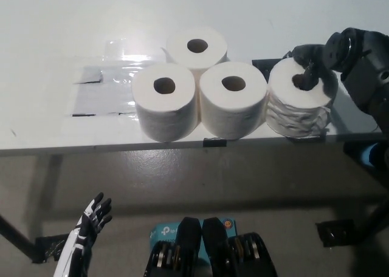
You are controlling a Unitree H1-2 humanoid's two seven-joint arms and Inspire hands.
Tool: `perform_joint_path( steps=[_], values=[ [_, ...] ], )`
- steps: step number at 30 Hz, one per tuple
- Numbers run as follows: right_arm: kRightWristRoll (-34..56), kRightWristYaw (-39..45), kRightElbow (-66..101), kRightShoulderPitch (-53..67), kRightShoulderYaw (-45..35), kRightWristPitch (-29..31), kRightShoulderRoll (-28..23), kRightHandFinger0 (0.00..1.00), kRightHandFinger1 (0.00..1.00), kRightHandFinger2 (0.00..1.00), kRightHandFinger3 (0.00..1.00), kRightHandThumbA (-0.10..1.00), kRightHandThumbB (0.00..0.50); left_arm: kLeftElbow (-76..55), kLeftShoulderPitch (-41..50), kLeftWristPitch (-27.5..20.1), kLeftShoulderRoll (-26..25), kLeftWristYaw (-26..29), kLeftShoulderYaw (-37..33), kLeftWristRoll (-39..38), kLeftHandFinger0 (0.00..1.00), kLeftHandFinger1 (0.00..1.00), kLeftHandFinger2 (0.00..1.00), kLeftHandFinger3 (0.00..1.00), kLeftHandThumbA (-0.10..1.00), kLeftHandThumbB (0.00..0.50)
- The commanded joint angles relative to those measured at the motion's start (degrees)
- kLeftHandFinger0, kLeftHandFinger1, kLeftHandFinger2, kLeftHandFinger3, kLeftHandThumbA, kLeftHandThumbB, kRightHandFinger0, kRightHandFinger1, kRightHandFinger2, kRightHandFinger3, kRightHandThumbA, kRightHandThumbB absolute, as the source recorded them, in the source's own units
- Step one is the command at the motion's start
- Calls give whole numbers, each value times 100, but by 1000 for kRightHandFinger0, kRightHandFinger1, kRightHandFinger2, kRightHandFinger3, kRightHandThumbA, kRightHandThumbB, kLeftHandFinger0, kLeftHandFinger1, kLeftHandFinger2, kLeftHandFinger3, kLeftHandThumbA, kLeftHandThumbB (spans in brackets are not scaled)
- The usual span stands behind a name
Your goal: A few rolls of toilet paper are kept infront of the robot and the robot uses its right hand to lift one of the rolls and and places it on top of the other rolls to stack it.
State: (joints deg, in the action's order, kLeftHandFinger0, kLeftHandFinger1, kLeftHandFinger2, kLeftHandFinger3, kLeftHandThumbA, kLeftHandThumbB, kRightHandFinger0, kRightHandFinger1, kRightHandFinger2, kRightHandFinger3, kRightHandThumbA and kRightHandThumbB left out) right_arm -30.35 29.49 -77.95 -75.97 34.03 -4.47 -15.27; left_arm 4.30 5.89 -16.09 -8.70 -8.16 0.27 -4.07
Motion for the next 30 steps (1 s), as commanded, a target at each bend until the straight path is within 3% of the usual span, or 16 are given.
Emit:
perform_joint_path(
  steps=[1,3,4,6,9,11,12,13,15,19,20,21,22,23,25,30],
  values=[
    [-224,-453,-82,-253,91,-206,1,1000,1000,1000,1000,790,347,-152,-37,-136,-54,-24,37,-27,1000,1000,1000,1000,1000,358],
    [-355,-679,-87,-216,205,-300,13,991,1000,1000,1000,759,359,-162,-36,-128,-71,-21,31,15,1000,1000,1000,1000,1000,362],
    [-430,-878,-76,-167,280,-278,5,807,1000,1000,1000,748,353,-159,-32,-149,-69,-15,38,14,1000,1000,1000,1000,1000,361],
    [-609,-1253,-92,-84,475,-141,-23,660,823,943,1000,754,345,-166,-28,-152,-63,10,37,59,1000,1000,1000,1000,1000,353],
    [-668,-1501,-131,-6,613,-44,-54,275,402,521,696,849,288,-174,-27,-177,-52,46,67,65,1000,1000,1000,1000,1000,350],
    [-493,-1690,-114,78,441,18,-116,50,227,442,814,856,140,-198,-31,-140,-68,39,79,53,1000,1000,1000,1000,1000,358],
    [-425,-1773,-113,127,369,122,-165,316,512,732,916,873,74,-209,-37,-110,-66,58,92,69,1000,1000,1000,1000,1000,366],
    [-420,-1791,-119,124,360,136,-165,338,536,757,926,878,70,-209,-43,-108,-65,61,98,69,1000,1000,1000,1000,1000,367],
    [-302,-1680,-118,158,242,269,-244,940,1000,1000,1000,980,9,-222,-46,-83,-78,54,112,53,1000,1000,1000,1000,1000,372],
    [161,-1589,-76,285,-375,644,-478,1000,1000,1000,1000,1000,0,-223,-35,-30,-60,57,147,9,1000,1000,1000,1000,1000,379],
    [306,-1648,-69,350,-568,661,-520,771,777,857,936,1000,0,-251,-21,51,-66,52,149,9,1000,1000,1000,1000,1000,393],
    [473,-1678,-71,423,-827,693,-561,310,372,506,678,1000,0,-250,-6,65,-53,56,154,15,1000,1000,1000,1000,1000,397],
    [592,-1678,-80,478,-1011,686,-567,36,95,305,481,965,0,-252,14,39,-55,53,165,14,1000,1000,1000,1000,1000,390],
    [736,-1723,-98,608,-1257,703,-605,1,5,209,219,976,2,-253,32,-5,-58,52,168,35,1000,1000,1000,1000,1000,381],
    [765,-1736,-76,704,-1446,748,-607,36,247,560,308,1000,0,-235,49,-27,-73,23,174,11,1000,1000,1000,1000,1000,375],
    [1605,-1554,-186,1069,-2623,489,-628,0,145,465,212,1000,21,-208,72,-88,-43,43,189,38,1000,1000,1000,1000,1000,362]
  ],
)
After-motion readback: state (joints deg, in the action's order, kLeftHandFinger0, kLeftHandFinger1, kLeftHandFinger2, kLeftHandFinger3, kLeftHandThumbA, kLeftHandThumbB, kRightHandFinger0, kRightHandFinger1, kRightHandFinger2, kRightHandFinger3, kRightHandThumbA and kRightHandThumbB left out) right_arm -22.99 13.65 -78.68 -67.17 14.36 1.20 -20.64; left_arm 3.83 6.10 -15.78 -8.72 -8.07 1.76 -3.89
